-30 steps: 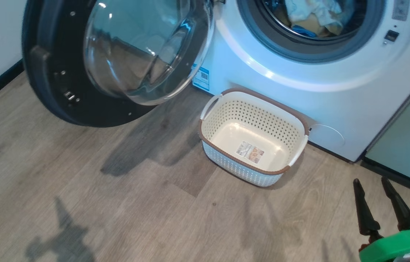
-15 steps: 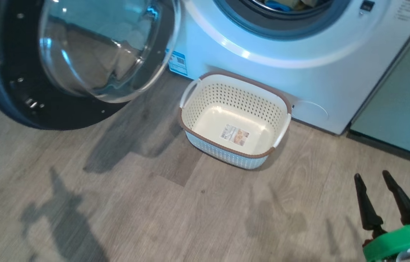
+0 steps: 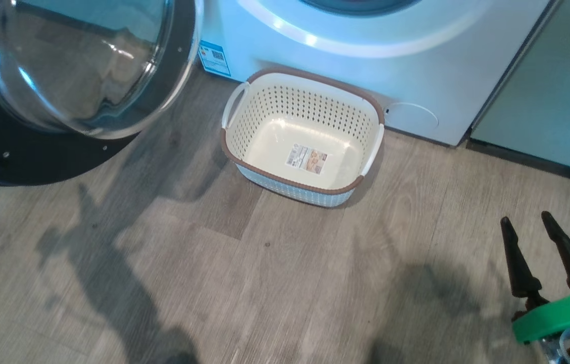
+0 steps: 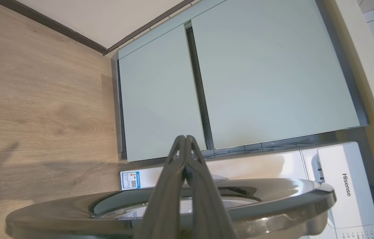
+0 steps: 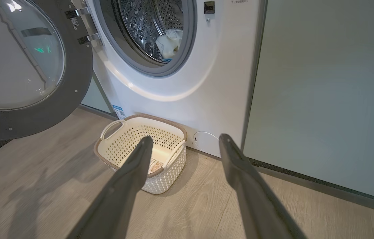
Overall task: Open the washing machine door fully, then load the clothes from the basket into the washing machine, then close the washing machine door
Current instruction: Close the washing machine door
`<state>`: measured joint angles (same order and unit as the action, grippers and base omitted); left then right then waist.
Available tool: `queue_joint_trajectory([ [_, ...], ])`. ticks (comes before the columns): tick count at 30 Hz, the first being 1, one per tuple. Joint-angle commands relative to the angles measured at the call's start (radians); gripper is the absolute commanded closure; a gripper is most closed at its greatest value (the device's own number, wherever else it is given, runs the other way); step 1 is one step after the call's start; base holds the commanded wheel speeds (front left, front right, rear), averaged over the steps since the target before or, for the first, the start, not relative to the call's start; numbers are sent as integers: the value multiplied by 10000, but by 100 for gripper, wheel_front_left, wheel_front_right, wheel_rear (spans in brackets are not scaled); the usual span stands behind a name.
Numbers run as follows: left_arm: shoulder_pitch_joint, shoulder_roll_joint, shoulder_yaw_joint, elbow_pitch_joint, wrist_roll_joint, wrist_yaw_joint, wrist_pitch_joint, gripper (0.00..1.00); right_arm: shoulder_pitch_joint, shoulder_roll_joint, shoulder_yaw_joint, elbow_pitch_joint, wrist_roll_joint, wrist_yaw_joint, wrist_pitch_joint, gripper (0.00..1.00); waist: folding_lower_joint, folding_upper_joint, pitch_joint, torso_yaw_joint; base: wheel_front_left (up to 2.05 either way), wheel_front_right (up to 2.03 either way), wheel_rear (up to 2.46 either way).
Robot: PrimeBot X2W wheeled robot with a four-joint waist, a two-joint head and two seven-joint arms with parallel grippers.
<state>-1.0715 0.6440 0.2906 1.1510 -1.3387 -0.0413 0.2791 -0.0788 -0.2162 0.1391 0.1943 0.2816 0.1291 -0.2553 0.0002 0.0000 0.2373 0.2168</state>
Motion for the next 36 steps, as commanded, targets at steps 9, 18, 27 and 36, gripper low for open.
queue_joint_trajectory([
  [9,-747,726,-233,-418,301,42,154,100,-472,-255,86,-386,28,16,-65,0,-2,0,511,-109,0,0,0],
  [18,-1014,561,-617,-572,552,75,410,100,-732,-244,137,-370,14,16,-65,0,-2,0,755,-69,0,0,0],
  [27,-892,159,-1142,-649,791,-74,1076,100,-629,-60,92,-261,60,16,-65,0,-2,0,380,-8,0,0,0],
  [36,-849,-519,-1498,-587,804,-111,1732,100,-299,200,-41,-121,59,16,-65,0,-2,0,-416,131,0,0,0],
])
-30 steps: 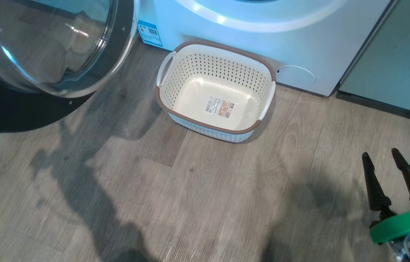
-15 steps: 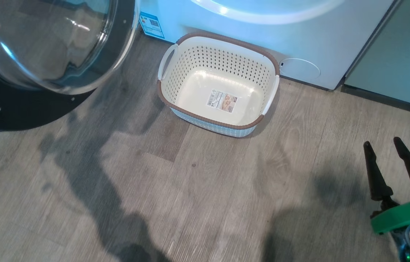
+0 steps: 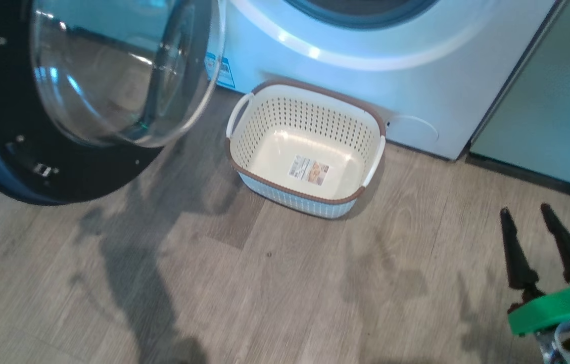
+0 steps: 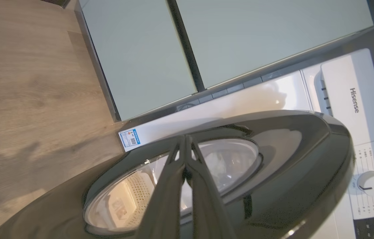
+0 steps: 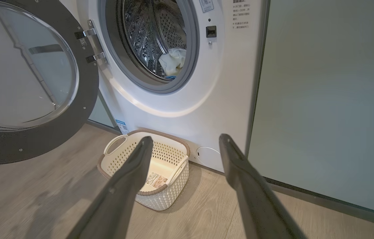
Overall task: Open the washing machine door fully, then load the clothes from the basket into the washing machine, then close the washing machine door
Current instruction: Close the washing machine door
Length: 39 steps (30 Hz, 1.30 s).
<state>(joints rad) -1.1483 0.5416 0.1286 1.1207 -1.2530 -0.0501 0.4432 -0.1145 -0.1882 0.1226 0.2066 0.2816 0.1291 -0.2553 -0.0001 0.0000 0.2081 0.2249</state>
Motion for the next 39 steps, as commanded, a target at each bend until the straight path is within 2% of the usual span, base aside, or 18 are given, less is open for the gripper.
queue_joint_trajectory([
  [1,-99,416,87,-264,-54,-16,145,100,96,-49,125,-240,59,16,-65,0,1,0,-220,66,0,0,0],
  [24,136,-1670,-1402,-197,381,-612,2006,100,866,640,-50,-69,67,16,-65,0,1,0,-1701,136,0,0,0],
  [39,803,-2530,-1511,-852,36,-760,2285,100,896,624,-94,-102,64,16,-65,0,1,0,-1752,-733,0,0,0],
])
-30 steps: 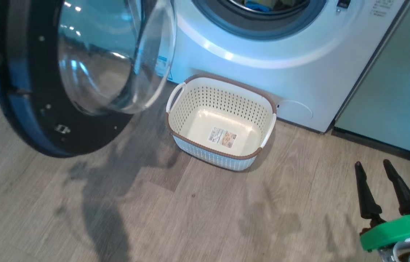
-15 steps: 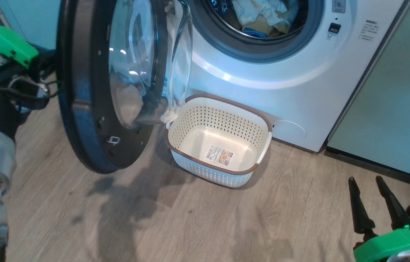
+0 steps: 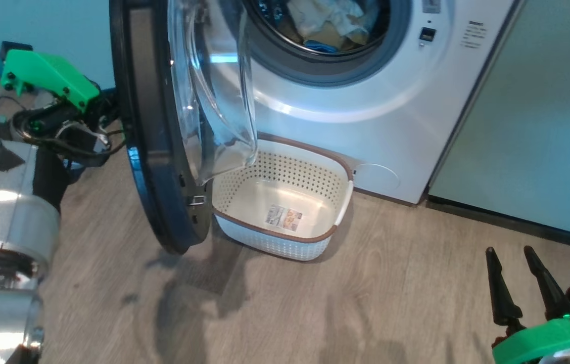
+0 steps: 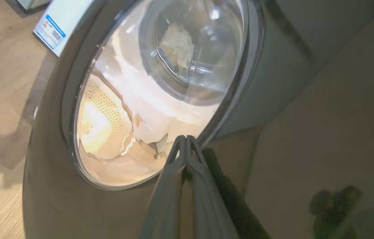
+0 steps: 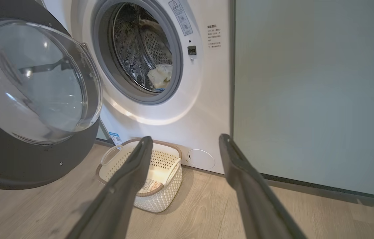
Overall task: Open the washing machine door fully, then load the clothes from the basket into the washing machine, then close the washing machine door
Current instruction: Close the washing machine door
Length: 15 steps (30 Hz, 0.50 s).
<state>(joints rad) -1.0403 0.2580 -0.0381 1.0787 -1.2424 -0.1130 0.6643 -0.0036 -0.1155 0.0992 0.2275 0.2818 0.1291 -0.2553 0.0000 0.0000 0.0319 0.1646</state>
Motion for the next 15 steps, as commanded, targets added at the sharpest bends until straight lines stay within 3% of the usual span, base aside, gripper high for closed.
queue_joint_trajectory([
  [1,-248,267,151,-498,-91,-136,76,100,-213,-110,129,-309,65,16,-65,0,0,0,18,-212,0,0,0],
  [7,-90,-91,69,-1106,-230,-161,136,100,-197,-145,102,-322,58,16,-65,0,0,0,106,-729,0,0,0],
  [15,176,-350,-80,-1574,-8,-168,-540,100,-382,-151,240,-323,63,16,-65,0,0,0,268,-1782,0,0,0],
])
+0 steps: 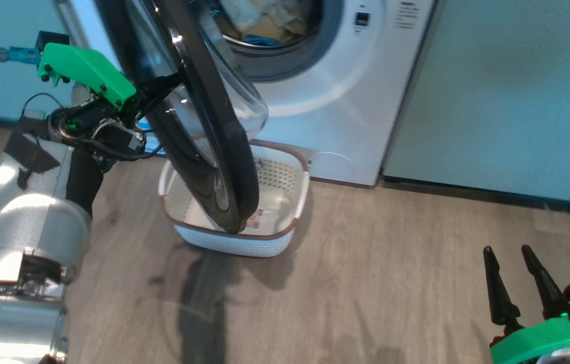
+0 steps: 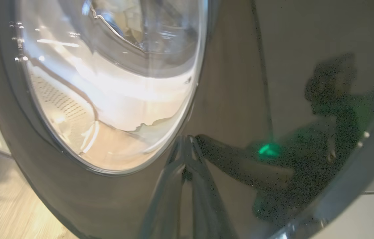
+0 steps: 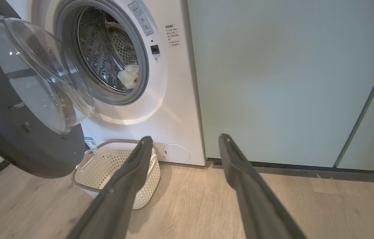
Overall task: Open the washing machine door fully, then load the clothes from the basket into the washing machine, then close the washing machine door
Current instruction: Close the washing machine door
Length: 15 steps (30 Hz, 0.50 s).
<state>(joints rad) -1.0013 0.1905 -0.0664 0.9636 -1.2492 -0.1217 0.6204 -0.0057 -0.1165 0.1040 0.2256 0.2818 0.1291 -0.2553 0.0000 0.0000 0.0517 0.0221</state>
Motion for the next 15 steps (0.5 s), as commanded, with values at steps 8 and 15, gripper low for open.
queue_joint_trajectory([
  [8,-122,268,307,-511,13,-86,-643,100,-408,-151,214,-270,84,16,-65,0,0,0,152,-1453,0,0,0],
  [15,-4,186,350,-678,-193,-88,-816,100,-316,-147,141,-245,98,16,-65,0,0,0,157,-2237,0,0,0],
])
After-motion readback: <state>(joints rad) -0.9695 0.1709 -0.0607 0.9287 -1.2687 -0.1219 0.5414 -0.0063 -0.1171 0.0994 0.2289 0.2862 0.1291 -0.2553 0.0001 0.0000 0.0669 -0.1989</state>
